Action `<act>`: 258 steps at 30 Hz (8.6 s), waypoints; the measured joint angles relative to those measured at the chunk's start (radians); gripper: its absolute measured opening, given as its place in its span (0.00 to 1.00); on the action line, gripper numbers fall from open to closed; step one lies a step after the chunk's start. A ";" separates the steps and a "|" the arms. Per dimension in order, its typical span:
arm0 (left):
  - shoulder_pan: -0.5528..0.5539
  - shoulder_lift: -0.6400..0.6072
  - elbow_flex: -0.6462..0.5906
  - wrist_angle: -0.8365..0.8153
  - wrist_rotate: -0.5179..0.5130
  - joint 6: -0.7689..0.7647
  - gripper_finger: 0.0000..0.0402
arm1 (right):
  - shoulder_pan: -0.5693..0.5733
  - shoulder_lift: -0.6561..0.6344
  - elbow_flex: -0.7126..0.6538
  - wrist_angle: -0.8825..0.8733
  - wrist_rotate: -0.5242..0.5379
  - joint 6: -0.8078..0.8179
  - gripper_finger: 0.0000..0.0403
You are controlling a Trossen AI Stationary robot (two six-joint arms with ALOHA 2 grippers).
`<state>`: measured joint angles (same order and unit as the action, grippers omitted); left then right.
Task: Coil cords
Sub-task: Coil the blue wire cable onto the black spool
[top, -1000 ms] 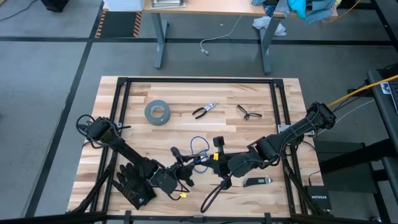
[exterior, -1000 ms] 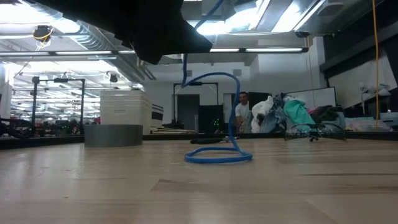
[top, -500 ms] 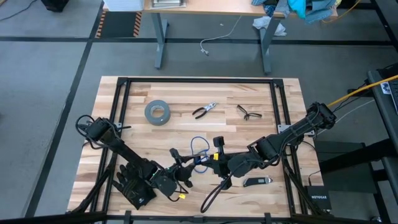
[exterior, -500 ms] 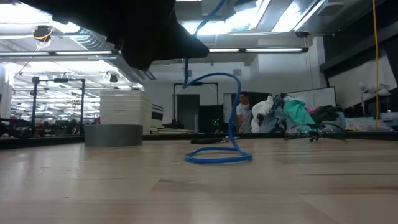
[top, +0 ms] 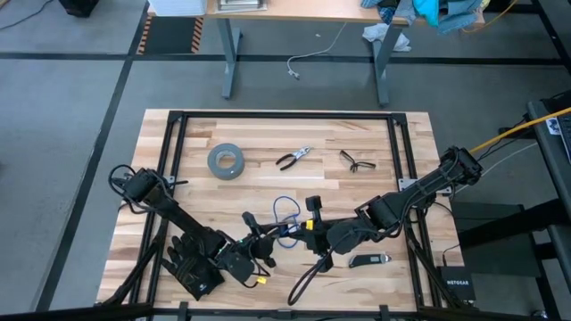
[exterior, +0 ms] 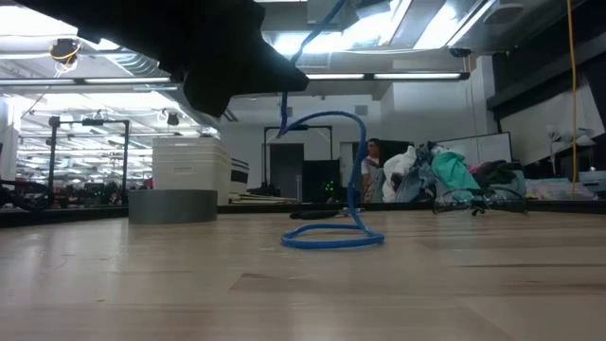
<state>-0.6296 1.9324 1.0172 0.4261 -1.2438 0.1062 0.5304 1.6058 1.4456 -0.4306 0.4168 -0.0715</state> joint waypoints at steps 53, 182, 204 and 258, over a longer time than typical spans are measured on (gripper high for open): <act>-0.066 -0.146 0.000 -0.201 -0.031 -0.015 0.01 | 0.000 0.000 0.000 -0.034 -0.006 0.044 0.00; 0.121 -0.247 0.141 -0.423 0.816 -0.134 0.16 | 0.004 0.074 0.000 0.097 -0.353 -0.269 0.00; 0.111 -0.246 0.141 -0.467 0.797 -0.161 0.26 | 0.072 -0.022 0.000 0.010 -0.117 -0.169 0.00; 0.107 -0.246 0.115 -0.661 0.774 -0.237 0.12 | 0.072 -0.025 0.000 -0.079 -0.057 -0.114 0.00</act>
<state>-0.5230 1.6859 1.1320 -0.2344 -0.4698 -0.1311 0.6026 1.5807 1.4456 -0.5099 0.3601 -0.1852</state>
